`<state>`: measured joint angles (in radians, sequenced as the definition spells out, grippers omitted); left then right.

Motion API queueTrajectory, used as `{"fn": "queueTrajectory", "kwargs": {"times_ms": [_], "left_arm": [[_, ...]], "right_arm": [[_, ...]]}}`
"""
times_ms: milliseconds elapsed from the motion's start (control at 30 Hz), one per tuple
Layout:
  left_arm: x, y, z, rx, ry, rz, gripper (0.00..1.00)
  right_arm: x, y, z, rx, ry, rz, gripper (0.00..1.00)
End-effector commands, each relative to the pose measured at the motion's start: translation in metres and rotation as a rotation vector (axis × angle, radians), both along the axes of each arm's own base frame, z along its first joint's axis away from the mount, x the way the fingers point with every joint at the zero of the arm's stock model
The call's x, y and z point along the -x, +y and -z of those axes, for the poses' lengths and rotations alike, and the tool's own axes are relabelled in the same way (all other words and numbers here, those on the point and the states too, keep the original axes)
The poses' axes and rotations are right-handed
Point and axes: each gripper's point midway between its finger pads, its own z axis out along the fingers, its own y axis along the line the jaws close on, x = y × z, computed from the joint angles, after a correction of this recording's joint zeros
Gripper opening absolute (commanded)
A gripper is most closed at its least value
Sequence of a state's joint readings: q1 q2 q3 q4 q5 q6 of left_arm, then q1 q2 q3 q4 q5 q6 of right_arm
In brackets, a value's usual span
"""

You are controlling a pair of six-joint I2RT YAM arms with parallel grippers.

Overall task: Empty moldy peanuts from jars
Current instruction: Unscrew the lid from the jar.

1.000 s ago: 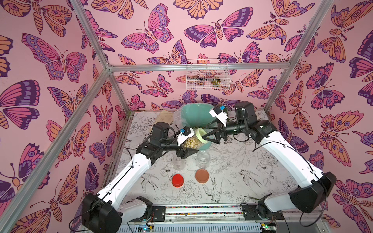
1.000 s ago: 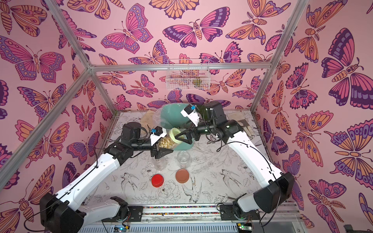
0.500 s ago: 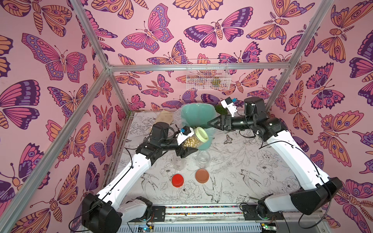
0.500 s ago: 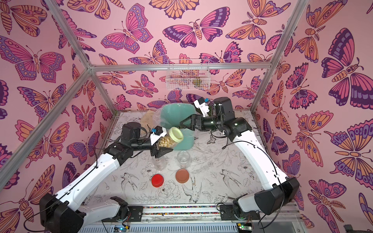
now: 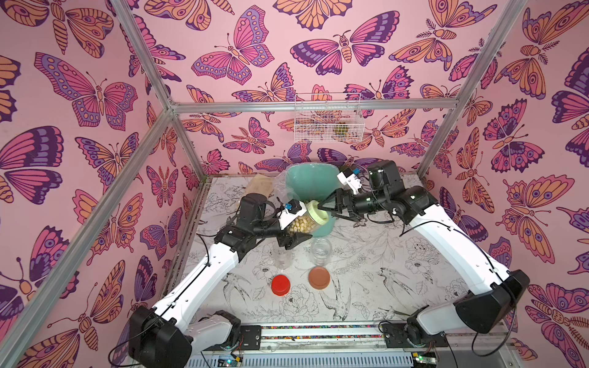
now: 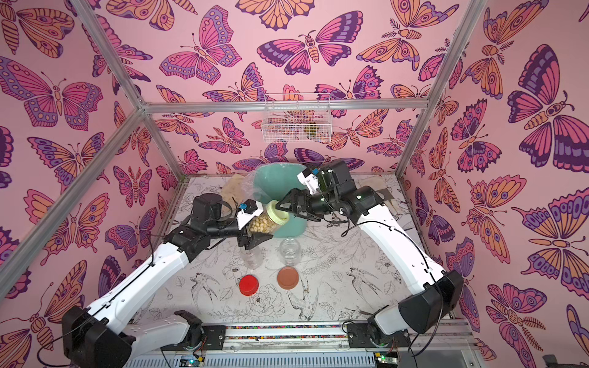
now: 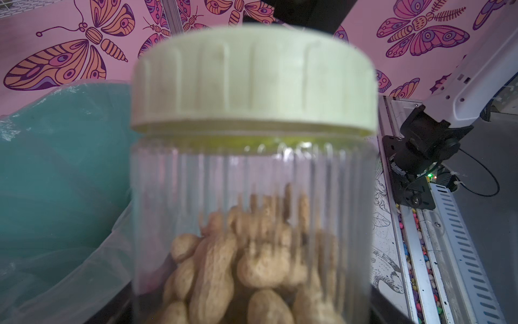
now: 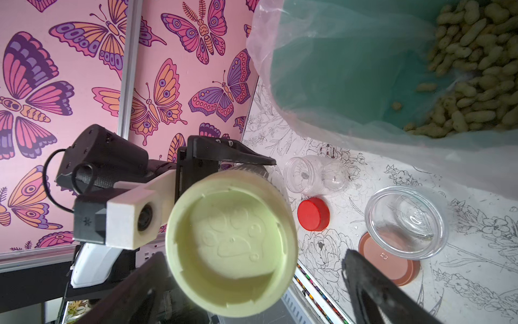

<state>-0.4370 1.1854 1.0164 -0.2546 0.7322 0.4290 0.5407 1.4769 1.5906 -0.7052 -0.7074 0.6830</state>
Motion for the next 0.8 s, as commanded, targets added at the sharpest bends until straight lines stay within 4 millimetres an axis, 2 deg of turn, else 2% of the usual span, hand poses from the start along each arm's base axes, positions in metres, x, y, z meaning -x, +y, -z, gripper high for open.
{"fn": "queueTrajectory", "kwargs": {"times_ms": [0, 233, 567, 767], "left_arm": [[-0.001, 0.0, -0.027, 0.056, -0.109, 0.012, 0.0], [-0.002, -0.001, -0.026, 0.055, -0.104, 0.011, 0.0], [-0.003, -0.001, -0.025, 0.053, -0.098, 0.009, 0.0], [-0.004, -0.002, -0.024, 0.051, -0.09, 0.011, 0.0]], "right_arm": [[-0.004, 0.009, -0.009, -0.03, -0.02, 0.009, 0.99], [-0.001, 0.02, -0.016, -0.058, -0.044, -0.024, 0.99], [0.005, 0.024, -0.02, -0.037, -0.114, -0.064, 1.0], [0.005, 0.024, -0.02, -0.018, -0.138, -0.074, 0.92]]}}
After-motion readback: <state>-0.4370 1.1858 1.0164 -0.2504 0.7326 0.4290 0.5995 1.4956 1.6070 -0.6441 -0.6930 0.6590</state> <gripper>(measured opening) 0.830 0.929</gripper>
